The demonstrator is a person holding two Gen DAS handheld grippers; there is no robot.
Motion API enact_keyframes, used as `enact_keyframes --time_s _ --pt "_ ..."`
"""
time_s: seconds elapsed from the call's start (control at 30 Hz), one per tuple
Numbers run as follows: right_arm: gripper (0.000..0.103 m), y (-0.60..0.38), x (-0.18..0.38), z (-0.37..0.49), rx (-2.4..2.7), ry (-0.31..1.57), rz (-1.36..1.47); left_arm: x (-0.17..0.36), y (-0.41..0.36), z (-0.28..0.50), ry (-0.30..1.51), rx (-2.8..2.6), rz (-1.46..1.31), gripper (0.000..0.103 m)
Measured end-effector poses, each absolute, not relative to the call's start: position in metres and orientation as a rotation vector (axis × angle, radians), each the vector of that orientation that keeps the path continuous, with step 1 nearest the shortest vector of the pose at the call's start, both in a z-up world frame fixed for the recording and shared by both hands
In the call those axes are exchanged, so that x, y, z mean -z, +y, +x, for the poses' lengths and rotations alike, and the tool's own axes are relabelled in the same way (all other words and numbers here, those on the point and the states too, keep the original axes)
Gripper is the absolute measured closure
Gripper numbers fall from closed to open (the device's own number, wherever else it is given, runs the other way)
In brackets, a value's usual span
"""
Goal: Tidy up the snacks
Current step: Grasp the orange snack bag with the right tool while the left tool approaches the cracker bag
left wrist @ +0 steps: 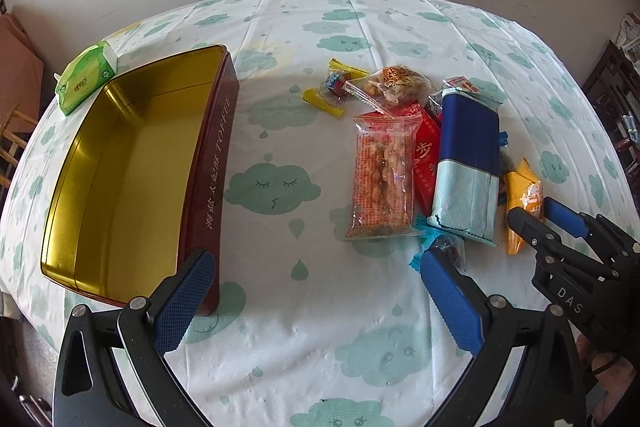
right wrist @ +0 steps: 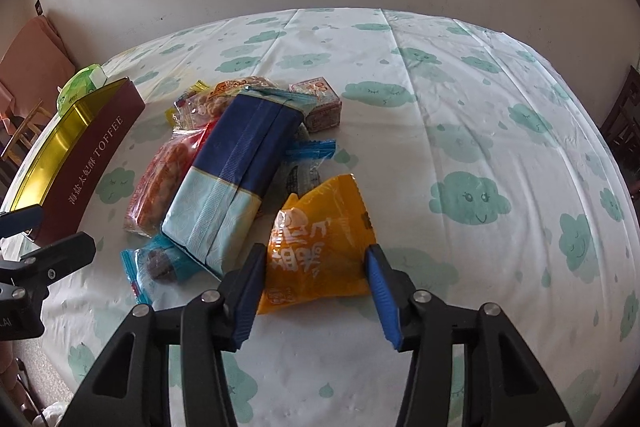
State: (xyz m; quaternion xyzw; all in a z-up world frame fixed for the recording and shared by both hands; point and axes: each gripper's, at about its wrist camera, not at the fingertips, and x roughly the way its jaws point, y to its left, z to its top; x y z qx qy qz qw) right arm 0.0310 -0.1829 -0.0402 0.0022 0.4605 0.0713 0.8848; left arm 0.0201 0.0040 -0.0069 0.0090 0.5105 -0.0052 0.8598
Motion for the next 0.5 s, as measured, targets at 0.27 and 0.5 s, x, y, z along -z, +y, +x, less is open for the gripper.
enact_keyframes --time_s 0.27,0.5 --pt "0.056 -0.188 0.041 0.043 -0.148 0.931 -0.008 0.009 0.001 0.038 1.081 0.024 0.015 0.002" --pt "0.060 -0.199 0.041 0.047 -0.131 0.899 0.012 0.015 -0.006 0.053 1.092 0.046 0.022 0.005"
